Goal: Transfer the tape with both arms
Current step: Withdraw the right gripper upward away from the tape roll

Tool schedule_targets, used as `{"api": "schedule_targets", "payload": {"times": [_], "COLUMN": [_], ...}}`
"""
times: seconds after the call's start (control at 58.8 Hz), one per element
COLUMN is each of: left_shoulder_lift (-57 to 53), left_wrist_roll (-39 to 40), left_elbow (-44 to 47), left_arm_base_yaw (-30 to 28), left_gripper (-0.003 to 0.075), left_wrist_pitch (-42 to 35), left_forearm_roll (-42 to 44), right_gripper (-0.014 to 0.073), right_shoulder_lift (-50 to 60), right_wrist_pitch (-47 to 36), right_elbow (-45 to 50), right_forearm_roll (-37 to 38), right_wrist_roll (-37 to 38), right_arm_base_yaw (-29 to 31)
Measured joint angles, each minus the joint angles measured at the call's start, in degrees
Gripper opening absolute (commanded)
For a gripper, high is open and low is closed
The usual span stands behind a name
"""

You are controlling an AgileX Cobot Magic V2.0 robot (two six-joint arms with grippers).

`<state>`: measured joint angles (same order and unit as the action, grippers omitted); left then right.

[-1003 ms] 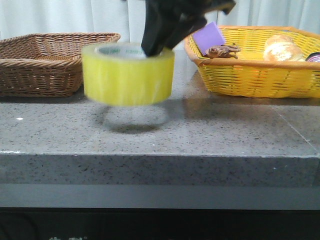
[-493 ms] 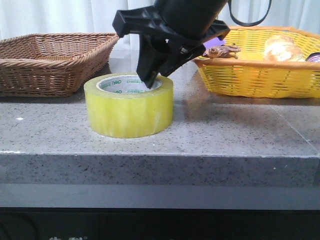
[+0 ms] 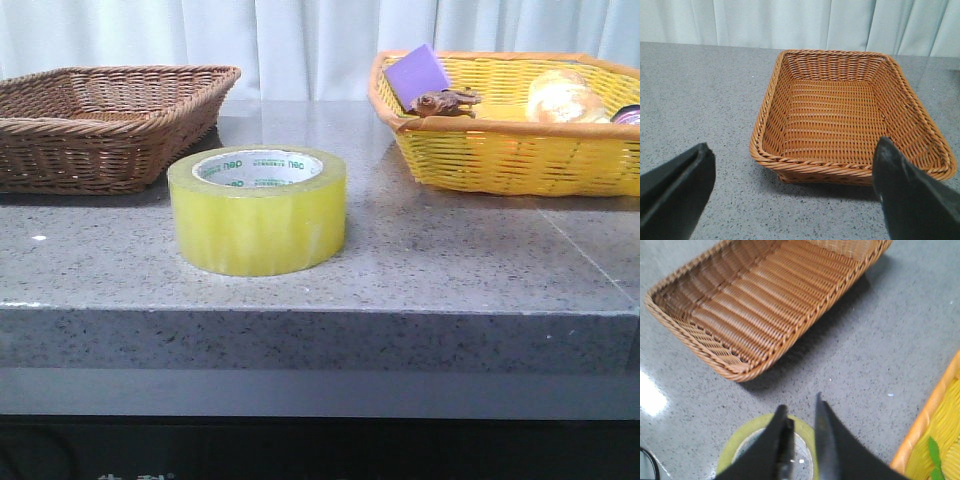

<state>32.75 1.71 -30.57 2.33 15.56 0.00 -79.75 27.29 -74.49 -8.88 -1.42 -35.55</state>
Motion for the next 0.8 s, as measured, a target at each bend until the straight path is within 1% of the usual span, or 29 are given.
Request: {"api": "schedule_targets", "payload": {"times": [0.068,0.119,0.204,0.323,0.459,0.544,0.612,0.799], "left_shoulder_lift": [0.0,0.0,0.0,0.0,0.0,0.0,0.0,0.0], "left_wrist_roll": [0.0,0.0,0.0,0.0,0.0,0.0,0.0,0.0], "left_elbow": [0.0,0.0,0.0,0.0,0.0,0.0,0.0,0.0], "left_arm_base_yaw": [0.0,0.0,0.0,0.0,0.0,0.0,0.0,0.0], "left_gripper": [0.0616,0.0616,0.0616,0.0616,0.0616,0.0616,0.0616,0.0616], "left_wrist_pitch": [0.0,0.0,0.0,0.0,0.0,0.0,0.0,0.0], "left_forearm_roll": [0.0,0.0,0.0,0.0,0.0,0.0,0.0,0.0], "right_gripper": [-0.0073,-0.0091,-0.0093,-0.0093,-0.0093,-0.0093,-0.0093,-0.0093], "right_shoulder_lift": [1.37,2.45,4.29,7.74,14.59,20.05,24.93,39.42], "right_wrist_pitch": [0.0,0.0,-0.04,1.34,2.25,1.47,-0.7,-7.38], "right_elbow": [0.0,0.0,0.0,0.12,3.3,7.68,12.38,29.04], "right_forearm_roll": [0.0,0.0,0.0,0.75,1.71,1.92,1.92,1.95], "right_wrist_roll": [0.0,0.0,0.0,0.0,0.0,0.0,0.0,0.0], "right_arm_base_yaw": [0.0,0.23,1.93,7.88,17.01,21.8,24.02,24.91]}}
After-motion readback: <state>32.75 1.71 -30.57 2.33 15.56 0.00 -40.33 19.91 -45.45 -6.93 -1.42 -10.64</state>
